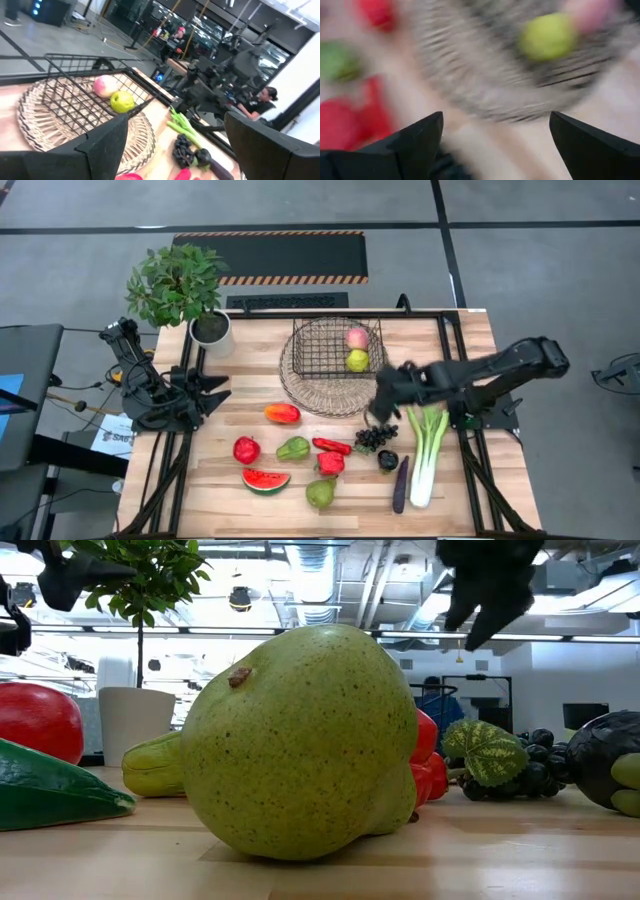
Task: Build produce basket
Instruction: Put the red bell pepper into the black wire basket
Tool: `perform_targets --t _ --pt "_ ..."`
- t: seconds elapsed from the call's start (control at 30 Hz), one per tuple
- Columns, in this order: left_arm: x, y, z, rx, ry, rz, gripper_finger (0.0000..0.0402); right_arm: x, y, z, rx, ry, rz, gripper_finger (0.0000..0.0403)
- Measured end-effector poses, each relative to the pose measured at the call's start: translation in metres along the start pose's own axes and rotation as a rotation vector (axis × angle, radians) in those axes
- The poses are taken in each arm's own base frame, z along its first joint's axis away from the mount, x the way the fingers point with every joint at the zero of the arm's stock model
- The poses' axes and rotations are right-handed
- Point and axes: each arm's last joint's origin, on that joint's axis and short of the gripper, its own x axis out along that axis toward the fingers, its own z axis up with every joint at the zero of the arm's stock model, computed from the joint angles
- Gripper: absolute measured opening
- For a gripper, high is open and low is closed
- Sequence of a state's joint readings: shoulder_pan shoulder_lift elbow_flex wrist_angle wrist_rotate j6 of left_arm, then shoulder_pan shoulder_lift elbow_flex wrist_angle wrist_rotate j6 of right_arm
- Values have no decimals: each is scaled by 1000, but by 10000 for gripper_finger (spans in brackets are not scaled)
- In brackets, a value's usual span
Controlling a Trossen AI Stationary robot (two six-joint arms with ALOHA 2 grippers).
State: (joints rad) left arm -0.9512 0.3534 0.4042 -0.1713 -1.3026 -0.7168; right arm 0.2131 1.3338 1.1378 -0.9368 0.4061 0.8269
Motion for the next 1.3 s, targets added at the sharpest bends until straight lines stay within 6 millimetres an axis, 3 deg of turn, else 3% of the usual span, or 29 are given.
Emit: perform_targets --t 0.13,0.33,0.53,0.7,0.97,1.17,1.3 --pt "0 0 0 3 6 -5 315 -5 26 -22 -56 25 78 383" --pt "0 1 -1 20 8 -1 316 7 69 -54 -247 -14 130 383" --pt "0 1 -2 21 17 -9 316 38 113 -55 -361 -150 275 383" --pt "0 1 -2 24 23 -14 316 60 136 -48 -408 -214 359 383" --pt "0 1 -4 31 51 -35 316 90 157 -56 -468 -168 377 383" --pt "0 2 -4 35 53 -35 315 102 158 -69 -484 -104 356 383" --pt "0 2 -4 33 53 -35 315 103 156 -66 -475 -108 341 383"
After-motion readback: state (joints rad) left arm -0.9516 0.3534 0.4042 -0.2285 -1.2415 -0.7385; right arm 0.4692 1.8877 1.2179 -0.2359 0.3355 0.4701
